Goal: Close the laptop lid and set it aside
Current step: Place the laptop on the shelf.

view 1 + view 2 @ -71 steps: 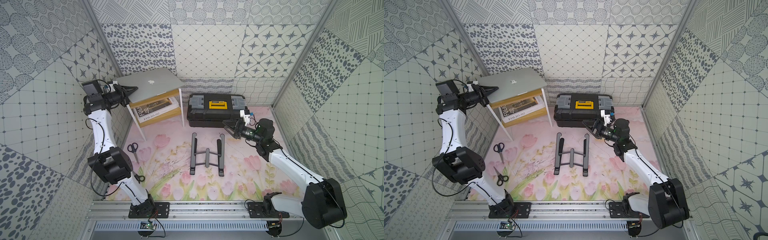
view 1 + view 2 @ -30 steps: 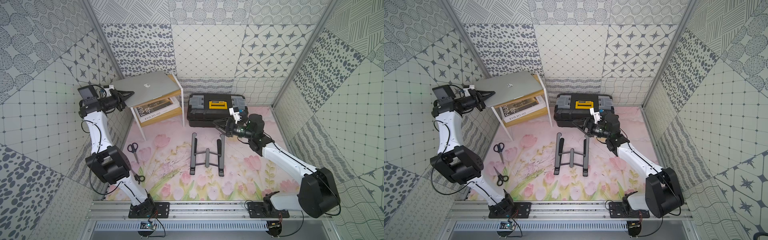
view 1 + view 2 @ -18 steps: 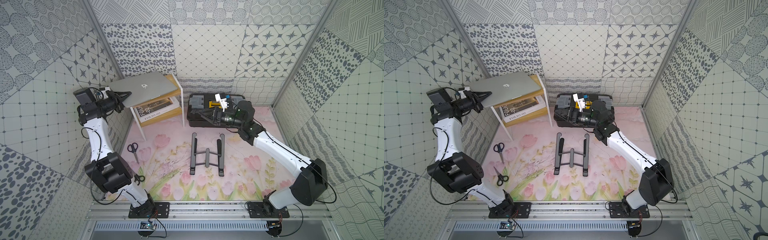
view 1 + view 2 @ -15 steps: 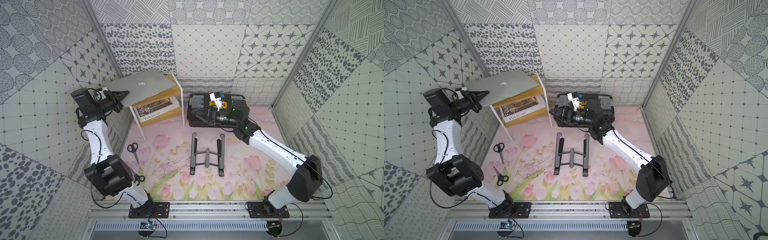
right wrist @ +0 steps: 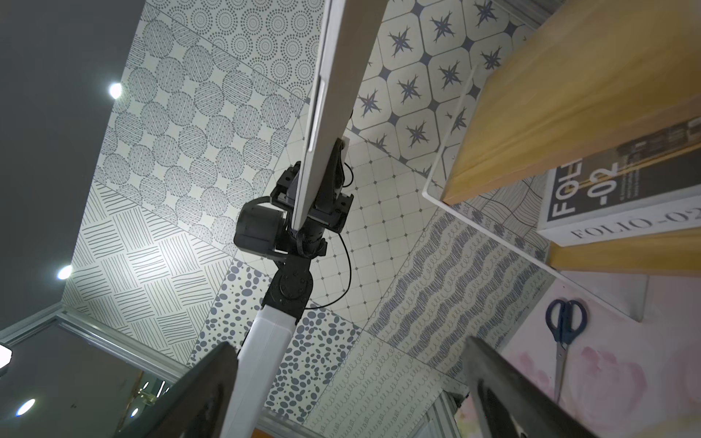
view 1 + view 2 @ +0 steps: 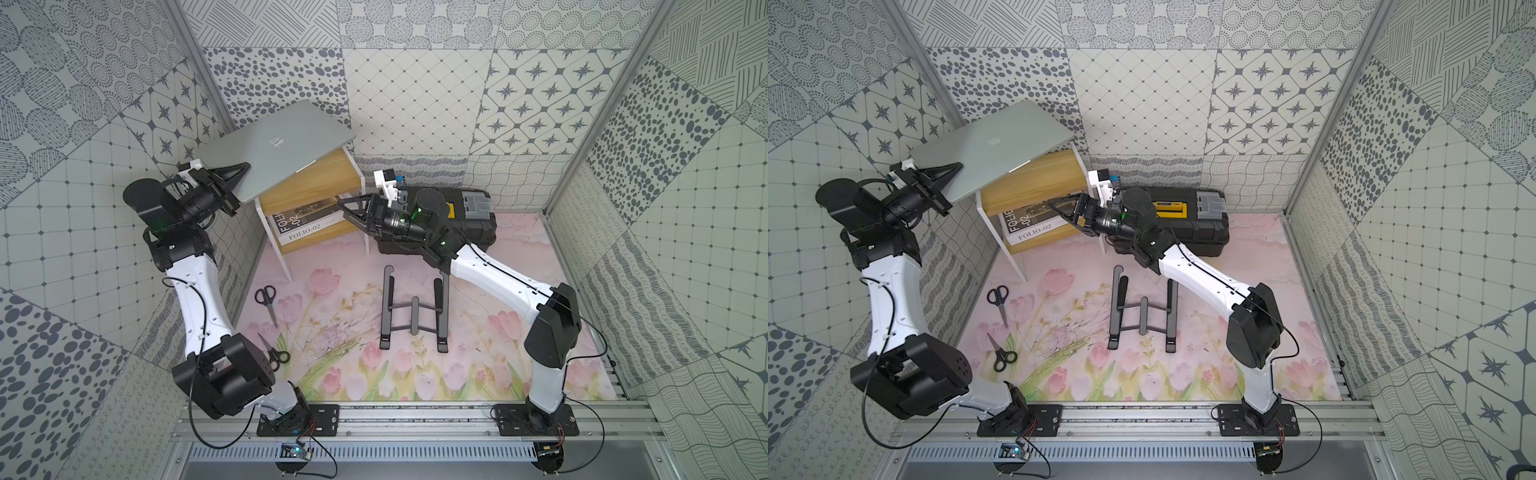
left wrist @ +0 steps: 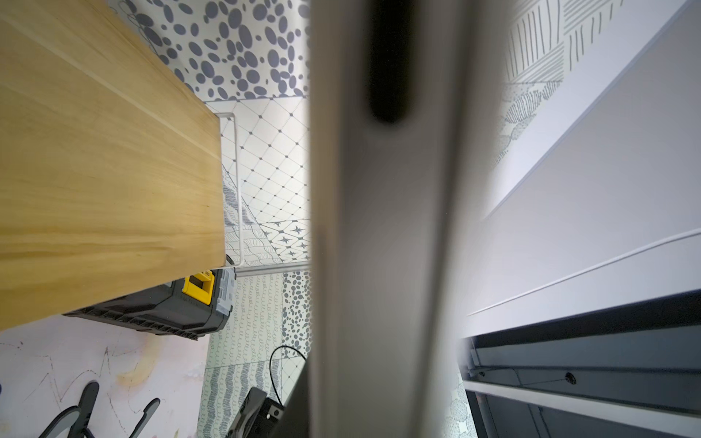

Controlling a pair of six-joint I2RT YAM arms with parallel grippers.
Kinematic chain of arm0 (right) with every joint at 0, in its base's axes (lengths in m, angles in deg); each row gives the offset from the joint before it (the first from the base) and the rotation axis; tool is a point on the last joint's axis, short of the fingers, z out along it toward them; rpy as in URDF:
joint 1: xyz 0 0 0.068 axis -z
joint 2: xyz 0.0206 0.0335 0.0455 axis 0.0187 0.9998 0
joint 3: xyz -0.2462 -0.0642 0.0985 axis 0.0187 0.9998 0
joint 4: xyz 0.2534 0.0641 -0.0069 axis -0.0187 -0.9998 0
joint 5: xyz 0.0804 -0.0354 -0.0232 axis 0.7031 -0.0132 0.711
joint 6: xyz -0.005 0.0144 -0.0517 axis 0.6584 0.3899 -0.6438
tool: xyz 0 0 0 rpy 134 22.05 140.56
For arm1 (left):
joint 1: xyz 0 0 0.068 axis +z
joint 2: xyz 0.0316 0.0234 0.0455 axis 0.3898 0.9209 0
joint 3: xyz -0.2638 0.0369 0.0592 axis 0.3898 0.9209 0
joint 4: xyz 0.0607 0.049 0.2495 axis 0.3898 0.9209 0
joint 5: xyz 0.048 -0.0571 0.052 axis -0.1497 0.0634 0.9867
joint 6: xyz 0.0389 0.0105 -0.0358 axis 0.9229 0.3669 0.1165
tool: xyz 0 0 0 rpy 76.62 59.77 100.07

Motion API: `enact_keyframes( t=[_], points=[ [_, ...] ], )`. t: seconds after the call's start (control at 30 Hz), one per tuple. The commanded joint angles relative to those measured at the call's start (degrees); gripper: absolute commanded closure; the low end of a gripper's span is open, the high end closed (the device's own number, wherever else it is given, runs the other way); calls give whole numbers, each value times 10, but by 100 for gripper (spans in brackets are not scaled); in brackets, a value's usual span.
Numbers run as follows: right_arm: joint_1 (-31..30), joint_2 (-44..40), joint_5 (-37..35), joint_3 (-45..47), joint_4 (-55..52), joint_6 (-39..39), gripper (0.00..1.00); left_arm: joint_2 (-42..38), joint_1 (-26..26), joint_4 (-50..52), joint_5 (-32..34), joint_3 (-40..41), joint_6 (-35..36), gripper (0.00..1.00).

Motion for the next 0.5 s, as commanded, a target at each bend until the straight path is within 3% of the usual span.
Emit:
enact_keyframes(
  t=[0.0, 0.33, 0.47],
  points=[
    [-11, 41, -34, -92, 8, 13, 3, -36, 3, -147, -4, 12, -13, 100],
    [-46, 178, -108, -340, -89, -5, 7, -49, 3, -132, -4, 29, 5, 100],
    [-53, 226, -157, -422, -122, 0, 17, -51, 3, -134, -4, 36, 8, 100]
  ],
)
